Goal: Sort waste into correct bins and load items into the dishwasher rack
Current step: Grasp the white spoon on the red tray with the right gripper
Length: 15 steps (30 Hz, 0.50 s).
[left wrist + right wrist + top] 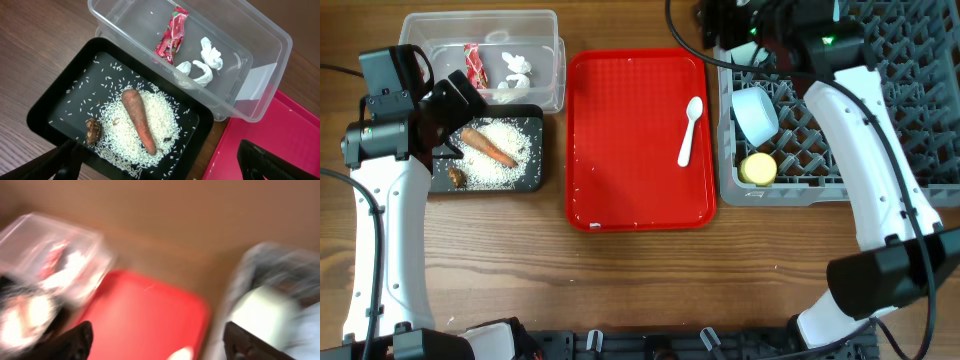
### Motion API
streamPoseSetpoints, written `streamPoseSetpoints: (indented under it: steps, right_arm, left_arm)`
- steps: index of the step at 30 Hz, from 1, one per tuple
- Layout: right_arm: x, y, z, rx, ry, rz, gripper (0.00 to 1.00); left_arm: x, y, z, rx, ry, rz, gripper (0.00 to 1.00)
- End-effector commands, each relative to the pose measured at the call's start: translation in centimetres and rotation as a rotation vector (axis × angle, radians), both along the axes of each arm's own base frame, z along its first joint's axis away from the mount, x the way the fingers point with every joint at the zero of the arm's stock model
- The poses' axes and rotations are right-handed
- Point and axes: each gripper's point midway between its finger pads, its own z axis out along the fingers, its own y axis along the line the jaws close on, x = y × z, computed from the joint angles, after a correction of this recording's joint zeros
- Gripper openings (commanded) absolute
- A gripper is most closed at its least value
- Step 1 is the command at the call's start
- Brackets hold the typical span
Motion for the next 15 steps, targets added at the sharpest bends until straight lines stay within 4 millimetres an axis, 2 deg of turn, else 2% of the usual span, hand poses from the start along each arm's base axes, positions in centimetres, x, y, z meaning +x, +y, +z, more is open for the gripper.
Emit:
streamPoseSetpoints:
  steps: [1, 2, 3, 5, 7, 8, 11, 15]
  right_arm:
    - [-1.9, 3.8, -7.5, 0.078, 0.326, -0.074, 0.82]
    - [-2.7, 4.1, -10.6, -0.001, 0.406, -0.13, 0.82]
    - [-3.5, 4.6, -12.8, -0.046, 0.463, -0.155, 0.81]
    - [-4.3, 5.0, -16.1, -0.111, 0.54, -0.222, 0.68]
    - [-4.6, 3.9, -19.5, -0.209, 0.588, -0.336, 0.56]
    - [-5.0, 2.9, -21.0, -0.267, 0.612, -0.392, 0.54]
    - [-5.8, 0.7, -24.4, -0.396, 0.665, -0.463, 0.54]
    - [-5.8, 0.5, -27.1, -0.431, 0.698, -0.466, 0.52]
  left_arm:
    - [0.1, 0.4, 0.2, 0.016, -0.002, 0.002, 1.0]
    - [0.1, 0.4, 0.2, 0.016, -0.003, 0.002, 1.0]
    - [0.1, 0.4, 0.2, 0.016, -0.002, 0.002, 1.0]
    - [0.1, 0.4, 0.2, 0.016, -0.003, 0.002, 1.0]
    - [0.1, 0.4, 0.2, 0.016, -0.003, 0.002, 1.0]
    - [0.1, 0.4, 0.2, 0.016, -0.002, 0.002, 1.0]
    - [0.1, 0.4, 0.2, 0.016, -0.003, 0.002, 1.0]
    - [0.1, 0.4, 0.2, 0.016, -0.003, 0.002, 1.0]
